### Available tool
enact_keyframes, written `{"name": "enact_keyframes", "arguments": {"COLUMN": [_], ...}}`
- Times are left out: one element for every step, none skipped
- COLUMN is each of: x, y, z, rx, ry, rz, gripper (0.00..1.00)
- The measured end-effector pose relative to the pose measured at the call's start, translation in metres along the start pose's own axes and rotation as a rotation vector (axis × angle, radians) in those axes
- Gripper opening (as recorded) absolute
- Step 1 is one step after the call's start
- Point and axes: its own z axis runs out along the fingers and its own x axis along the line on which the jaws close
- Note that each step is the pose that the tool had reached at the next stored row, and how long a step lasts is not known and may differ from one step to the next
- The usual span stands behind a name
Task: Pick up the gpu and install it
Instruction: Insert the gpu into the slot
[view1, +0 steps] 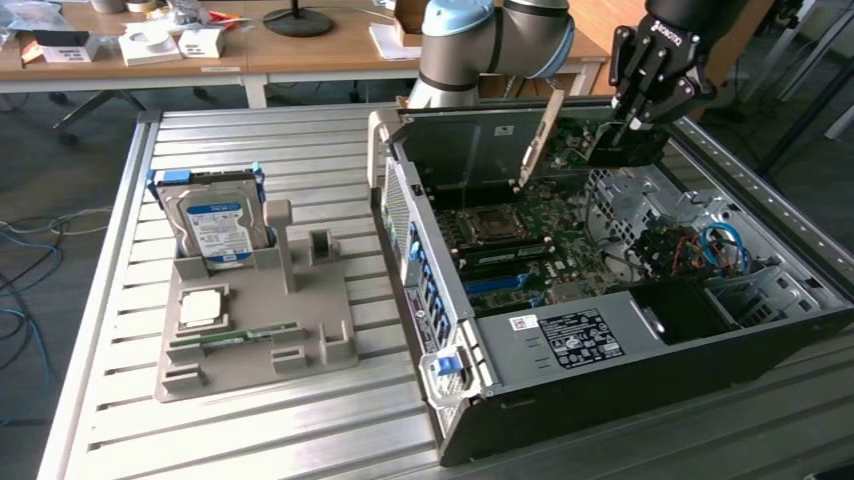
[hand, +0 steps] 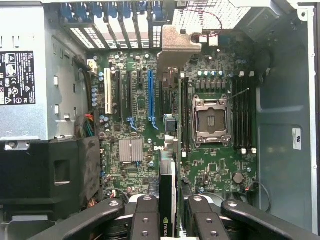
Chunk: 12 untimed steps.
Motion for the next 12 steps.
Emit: {"name": "enact_keyframes", "arguments": {"x": [0.0000, 0.0000, 0.0000, 0.0000, 0.0000, 0.0000, 0.0000, 0.0000, 0.0000, 0.0000, 0.0001, 0.0001], "y": [0.0000, 0.0000, 0.0000, 0.0000, 0.0000, 0.0000, 0.0000, -0.0001, -0.0001, -0.0001, -0.0002, -0.0003], "z": [0.0000, 0.0000, 0.0000, 0.0000, 0.0000, 0.0002, 0.0006, 0.0010, 0.0016, 0.0024, 0.0035, 0.0047], "rx": [0.0000, 0.0000, 0.0000, 0.0000, 0.0000, 0.0000, 0.0000, 0.0000, 0.0000, 0.0000, 0.0000, 0.0000], "ry": [0.0000, 0.0000, 0.0000, 0.0000, 0.0000, 0.0000, -0.0002, -0.0001, 0.0001, 0.0000, 0.0000, -0.0001], "rz": [0.000, 0.000, 0.000, 0.000, 0.000, 0.000, 0.000, 0.000, 0.000, 0.000, 0.000, 0.000], "gripper": [0.27, 0.27, 0.27, 0.27, 0.27, 0.27, 0.27, 0.27, 0.27, 0.27, 0.27, 0.27]}}
